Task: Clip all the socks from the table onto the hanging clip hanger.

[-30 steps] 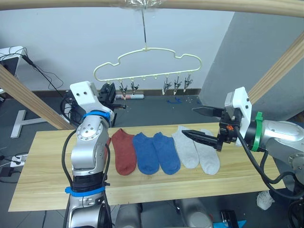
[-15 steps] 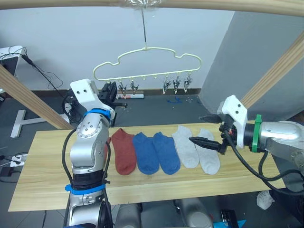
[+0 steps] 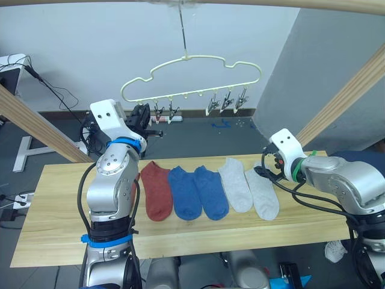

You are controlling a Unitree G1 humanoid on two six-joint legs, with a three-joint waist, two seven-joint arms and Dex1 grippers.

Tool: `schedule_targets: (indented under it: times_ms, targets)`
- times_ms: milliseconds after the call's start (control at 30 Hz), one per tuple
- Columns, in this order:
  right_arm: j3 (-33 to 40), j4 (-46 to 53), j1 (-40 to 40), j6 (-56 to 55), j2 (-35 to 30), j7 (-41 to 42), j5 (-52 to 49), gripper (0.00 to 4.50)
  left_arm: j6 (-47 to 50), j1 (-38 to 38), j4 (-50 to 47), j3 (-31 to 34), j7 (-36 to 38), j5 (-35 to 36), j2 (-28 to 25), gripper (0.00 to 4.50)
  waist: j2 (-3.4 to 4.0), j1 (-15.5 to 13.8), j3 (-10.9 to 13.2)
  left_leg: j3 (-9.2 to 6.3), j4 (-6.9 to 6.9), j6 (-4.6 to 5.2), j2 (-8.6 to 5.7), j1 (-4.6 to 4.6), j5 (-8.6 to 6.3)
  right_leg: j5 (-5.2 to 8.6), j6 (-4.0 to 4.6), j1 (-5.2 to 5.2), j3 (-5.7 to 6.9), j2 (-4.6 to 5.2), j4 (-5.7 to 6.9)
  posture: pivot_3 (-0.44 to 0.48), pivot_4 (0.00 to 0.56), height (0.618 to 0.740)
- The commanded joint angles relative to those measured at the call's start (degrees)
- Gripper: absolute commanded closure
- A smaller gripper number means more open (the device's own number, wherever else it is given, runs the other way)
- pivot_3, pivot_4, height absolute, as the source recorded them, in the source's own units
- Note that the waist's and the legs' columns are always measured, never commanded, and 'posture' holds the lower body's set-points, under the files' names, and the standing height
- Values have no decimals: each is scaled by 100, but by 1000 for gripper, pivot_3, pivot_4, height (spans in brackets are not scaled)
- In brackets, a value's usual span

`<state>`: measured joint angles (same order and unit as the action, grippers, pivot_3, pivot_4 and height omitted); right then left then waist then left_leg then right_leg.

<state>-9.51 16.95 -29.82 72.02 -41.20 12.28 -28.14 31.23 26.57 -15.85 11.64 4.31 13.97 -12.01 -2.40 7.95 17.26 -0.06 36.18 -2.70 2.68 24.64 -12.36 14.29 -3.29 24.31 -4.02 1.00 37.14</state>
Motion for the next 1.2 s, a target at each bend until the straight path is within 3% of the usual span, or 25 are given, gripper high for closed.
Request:
schedule_targets:
  times_ms: [33, 1200]
  targets:
    - [17, -595, -37, -265, 317, -204, 492, 0, 35, -14, -259, -7, -37, 10, -29, 4173, 4, 5, 5, 1, 0, 0, 0, 0, 0, 0, 0, 1, 0, 0, 1, -236, 347, 740]
    - [-160, -2249, -216, -1262, 1720, 177, 2160, 0, 287, -21, -470, 36, -73, 0, -92, 4173, 30, -3, 73, 0, -1, -1, -1, 4, 0, -1, -1, 7, 0, 0, 6, -190, 358, 740]
